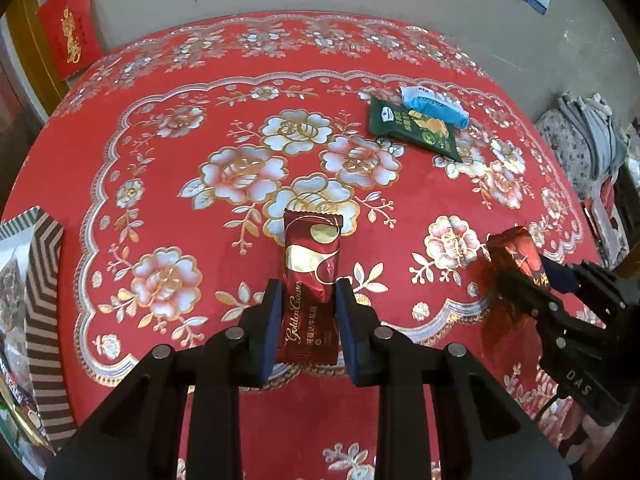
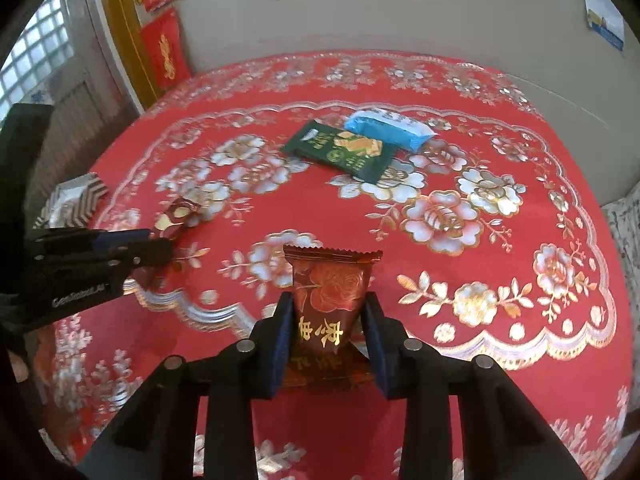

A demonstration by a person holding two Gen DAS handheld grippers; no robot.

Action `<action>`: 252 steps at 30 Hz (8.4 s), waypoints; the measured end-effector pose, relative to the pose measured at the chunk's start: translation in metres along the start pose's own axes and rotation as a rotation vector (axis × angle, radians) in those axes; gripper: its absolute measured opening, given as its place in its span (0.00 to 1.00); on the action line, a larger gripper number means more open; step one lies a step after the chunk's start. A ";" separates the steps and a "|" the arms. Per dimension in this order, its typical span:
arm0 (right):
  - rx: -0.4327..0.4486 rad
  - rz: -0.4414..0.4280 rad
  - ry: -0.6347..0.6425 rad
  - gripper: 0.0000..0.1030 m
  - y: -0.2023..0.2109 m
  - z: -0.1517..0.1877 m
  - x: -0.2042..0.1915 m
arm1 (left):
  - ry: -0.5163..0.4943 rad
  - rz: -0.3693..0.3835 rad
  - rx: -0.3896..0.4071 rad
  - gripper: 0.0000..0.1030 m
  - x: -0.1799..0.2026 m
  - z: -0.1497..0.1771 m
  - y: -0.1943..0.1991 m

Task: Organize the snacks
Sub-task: 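Carry the red candy with the left tool while the right tool carries the red-gold candy to the tray, then open both tools over the tray, releasing both candies, then move both tools back to the green cracker packet and blue-white packet, then grasp the green cracker packet with the left tool while the right tool grasps the blue-white packet, then carry the green packet with the left tool while the right tool carries the blue-white packet to the tray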

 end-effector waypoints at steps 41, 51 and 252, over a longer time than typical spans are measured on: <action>0.082 -0.240 0.256 0.33 0.021 -0.019 -0.249 | 0.228 -0.158 0.194 0.23 -0.181 0.070 0.120; 0.066 -0.311 0.361 0.33 0.017 -0.017 -0.323 | 0.310 -0.210 0.188 0.23 -0.237 0.099 0.134; 0.098 -0.216 0.204 0.29 0.028 0.007 -0.234 | 0.210 -0.242 0.277 0.42 -0.157 0.079 0.127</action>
Point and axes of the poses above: each gripper's, at about its wrist camera, not at the fingertips, and y roughly against the way its jaws point, x to its right, z to its underside, the point moved 7 cm from there along -y, roughly the way its jaws point, and after that the axes turned 2 degrees about x, right-handed, at the moved point
